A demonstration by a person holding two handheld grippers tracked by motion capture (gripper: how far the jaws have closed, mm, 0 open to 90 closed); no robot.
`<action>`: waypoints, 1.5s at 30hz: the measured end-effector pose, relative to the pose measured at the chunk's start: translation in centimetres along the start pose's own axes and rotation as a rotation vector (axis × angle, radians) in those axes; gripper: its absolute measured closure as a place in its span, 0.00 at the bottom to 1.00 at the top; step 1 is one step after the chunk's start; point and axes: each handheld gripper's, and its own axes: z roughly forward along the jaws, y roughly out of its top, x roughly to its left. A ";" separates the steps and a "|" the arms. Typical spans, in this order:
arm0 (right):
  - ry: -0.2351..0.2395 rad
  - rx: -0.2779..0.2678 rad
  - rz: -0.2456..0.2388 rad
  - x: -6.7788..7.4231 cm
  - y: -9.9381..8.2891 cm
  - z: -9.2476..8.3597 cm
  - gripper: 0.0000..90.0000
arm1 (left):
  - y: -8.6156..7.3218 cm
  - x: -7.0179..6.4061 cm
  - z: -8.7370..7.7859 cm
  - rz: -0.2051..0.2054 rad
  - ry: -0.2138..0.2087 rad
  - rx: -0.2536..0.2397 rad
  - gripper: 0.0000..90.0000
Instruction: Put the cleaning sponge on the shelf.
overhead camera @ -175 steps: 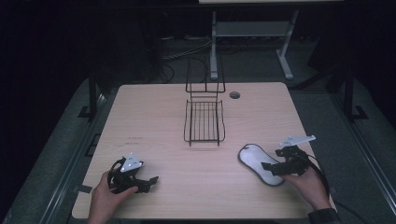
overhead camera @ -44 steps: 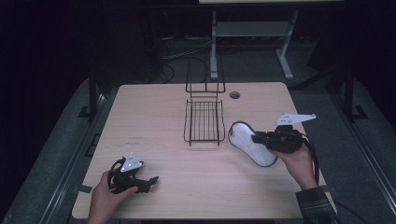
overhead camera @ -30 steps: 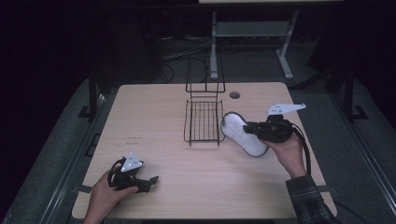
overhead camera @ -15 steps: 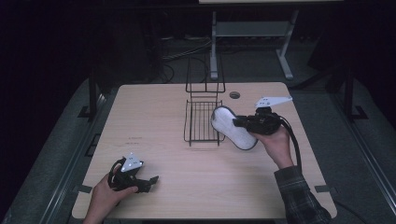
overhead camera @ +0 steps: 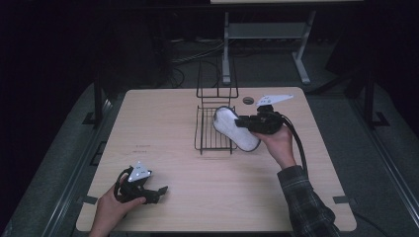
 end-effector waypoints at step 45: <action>-0.019 0.064 0.026 -2.9 0.8 9.1 0.80 | 0.0 0.0 0.0 0.001 0.001 0.001 0.14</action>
